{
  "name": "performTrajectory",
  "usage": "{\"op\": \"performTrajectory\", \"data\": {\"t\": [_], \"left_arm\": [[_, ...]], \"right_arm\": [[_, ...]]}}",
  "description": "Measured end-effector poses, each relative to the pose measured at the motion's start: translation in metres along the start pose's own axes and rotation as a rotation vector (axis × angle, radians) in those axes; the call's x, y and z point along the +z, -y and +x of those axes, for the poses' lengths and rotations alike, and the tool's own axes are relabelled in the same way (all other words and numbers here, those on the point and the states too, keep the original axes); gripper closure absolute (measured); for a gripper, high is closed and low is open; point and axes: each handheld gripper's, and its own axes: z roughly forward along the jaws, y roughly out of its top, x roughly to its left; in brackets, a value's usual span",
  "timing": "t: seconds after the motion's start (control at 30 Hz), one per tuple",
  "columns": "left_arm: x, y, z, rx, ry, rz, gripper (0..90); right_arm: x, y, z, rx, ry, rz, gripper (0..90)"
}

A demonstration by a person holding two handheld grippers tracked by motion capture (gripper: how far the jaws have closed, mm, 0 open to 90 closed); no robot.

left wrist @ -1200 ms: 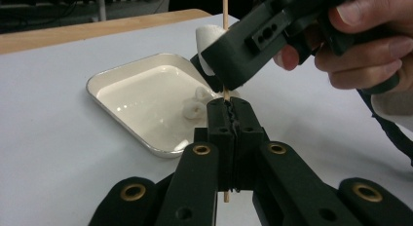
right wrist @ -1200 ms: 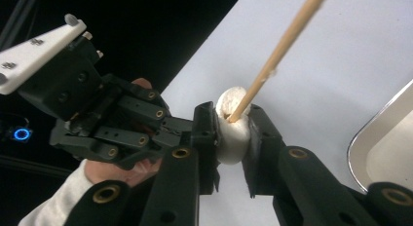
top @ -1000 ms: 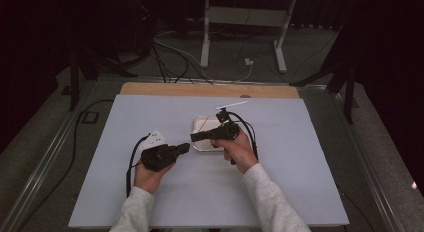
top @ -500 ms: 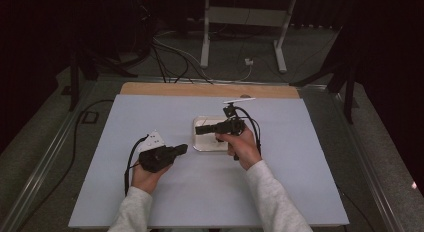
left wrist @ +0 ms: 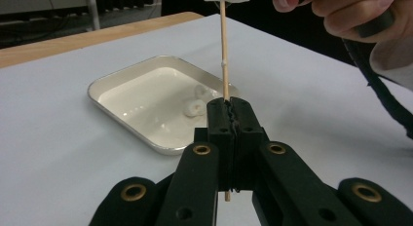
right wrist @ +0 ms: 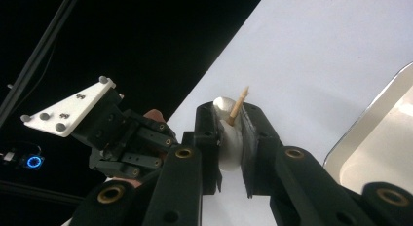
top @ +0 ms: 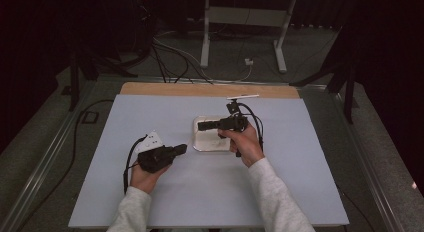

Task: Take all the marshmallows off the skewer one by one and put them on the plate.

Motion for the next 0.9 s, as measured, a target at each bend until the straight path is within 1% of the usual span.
{"op": "performTrajectory", "data": {"t": [0.1,0.17,0.23,0.33,0.37,0.5,0.53,0.6,0.63,0.67,0.73,0.77,0.8,0.83,0.87,0.9], "left_arm": [[-0.001,0.0,0.0,0.014,-0.006,0.002,90.0],[-0.002,0.001,0.001,0.012,-0.004,0.004,90.0],[-0.002,0.002,0.002,0.022,-0.007,0.01,90.0],[-0.003,0.003,0.003,0.025,-0.003,0.015,90.0],[-0.003,0.003,0.002,0.03,-0.008,0.019,90.0],[-0.003,0.004,0.003,0.035,-0.013,0.022,90.0],[-0.004,0.005,0.004,0.033,-0.007,0.023,90.0],[-0.004,0.005,0.005,0.033,-0.011,0.022,90.0],[-0.004,0.005,0.005,0.031,-0.006,0.022,90.0],[-0.004,0.005,0.005,0.041,-0.017,0.029,90.0],[-0.005,0.007,0.007,0.039,-0.017,0.032,90.0],[-0.005,0.008,0.008,0.036,-0.013,0.031,90.0],[-0.005,0.008,0.008,0.037,-0.008,0.032,90.0],[-0.005,0.008,0.008,0.045,-0.015,0.035,90.0],[-0.005,0.008,0.008,0.042,-0.009,0.033,90.0],[-0.005,0.008,0.008,0.044,-0.009,0.037,90.0]], "right_arm": [[-0.001,-0.001,0.0,0.002,-0.003,-0.008,78.9],[-0.002,-0.001,0.0,0.006,-0.003,-0.009,79.0],[-0.003,-0.001,-0.001,0.007,0.001,-0.011,79.1],[-0.005,-0.001,-0.002,0.011,0.002,-0.018,79.9],[-0.006,-0.001,-0.003,0.016,-0.001,-0.021,80.1],[-0.009,-0.002,-0.005,0.021,0.006,-0.036,81.1],[-0.01,-0.002,-0.005,0.022,0.003,-0.035,81.3],[-0.011,-0.002,-0.005,0.024,0.006,-0.036,82.0],[-0.012,-0.002,-0.006,0.023,0.009,-0.038,82.4],[-0.012,-0.002,-0.006,0.023,0.01,-0.043,82.9],[-0.012,-0.002,-0.005,0.02,0.021,-0.03,83.7],[-0.012,-0.002,-0.005,0.019,0.018,-0.023,84.1],[-0.012,-0.001,-0.005,0.016,0.024,-0.02,84.3],[-0.012,-0.001,-0.005,0.015,0.024,-0.022,84.6],[-0.012,-0.001,-0.005,0.012,0.024,-0.018,85.0],[-0.013,-0.001,-0.004,0.002,0.039,-0.026,85.2]]}}
